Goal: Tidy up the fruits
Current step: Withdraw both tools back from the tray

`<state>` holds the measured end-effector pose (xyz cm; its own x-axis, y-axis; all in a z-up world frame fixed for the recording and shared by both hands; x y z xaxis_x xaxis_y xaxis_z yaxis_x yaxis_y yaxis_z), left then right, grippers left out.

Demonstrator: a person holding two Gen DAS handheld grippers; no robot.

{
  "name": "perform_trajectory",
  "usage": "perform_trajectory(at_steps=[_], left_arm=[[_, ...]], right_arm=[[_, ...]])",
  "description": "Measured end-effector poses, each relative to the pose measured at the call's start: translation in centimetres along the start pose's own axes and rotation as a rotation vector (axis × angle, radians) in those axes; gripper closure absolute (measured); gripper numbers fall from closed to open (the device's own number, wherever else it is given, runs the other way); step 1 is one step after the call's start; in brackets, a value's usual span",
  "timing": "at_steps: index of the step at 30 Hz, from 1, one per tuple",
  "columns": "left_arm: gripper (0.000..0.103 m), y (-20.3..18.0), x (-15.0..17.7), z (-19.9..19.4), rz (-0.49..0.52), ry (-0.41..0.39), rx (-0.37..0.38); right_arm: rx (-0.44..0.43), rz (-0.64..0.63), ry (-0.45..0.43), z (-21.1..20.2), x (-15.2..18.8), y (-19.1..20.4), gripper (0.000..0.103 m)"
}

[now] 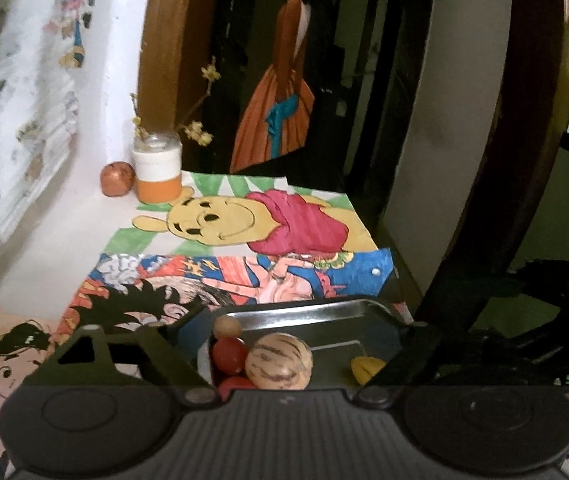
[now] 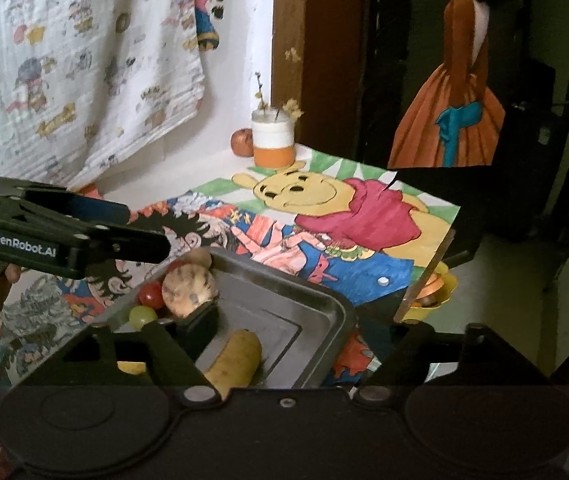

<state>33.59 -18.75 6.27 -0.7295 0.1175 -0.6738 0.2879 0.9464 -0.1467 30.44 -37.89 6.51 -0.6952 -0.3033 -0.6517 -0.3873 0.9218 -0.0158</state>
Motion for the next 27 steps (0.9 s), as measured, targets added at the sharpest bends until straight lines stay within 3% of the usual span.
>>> perform_trajectory(at_steps=[2, 8, 27], left_arm=[[0.005, 0.2, 0.1, -0.7, -0.015, -0.017, -0.013], [0.001, 0.7, 1.1, -3.0, -0.07, -0.051, -0.02], [0.0, 0.9, 5.8, -9.5, -0.096, -0.146, -0.107]], right_arm=[[0.005, 0.013, -0.015, -0.8, 0.1, 0.2, 0.015], [-0.007, 0.031, -0.061, -2.8, 0.6, 1.4, 0.006], [0.007, 0.063, -0.17, -8.4, 3.4, 6.4, 0.001]])
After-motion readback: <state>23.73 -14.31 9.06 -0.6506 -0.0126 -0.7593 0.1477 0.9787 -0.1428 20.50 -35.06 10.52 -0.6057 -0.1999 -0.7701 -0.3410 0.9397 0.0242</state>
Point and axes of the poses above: each gripper's, at about its wrist camera, not at the fingertips, and z roughly the way its jaws point, y to its left, x to its underside, the point moved 4 cm from there along z, roughly the way its jaws point, and after that the axes turned 15 degrees about y, right-handed, at the moved point
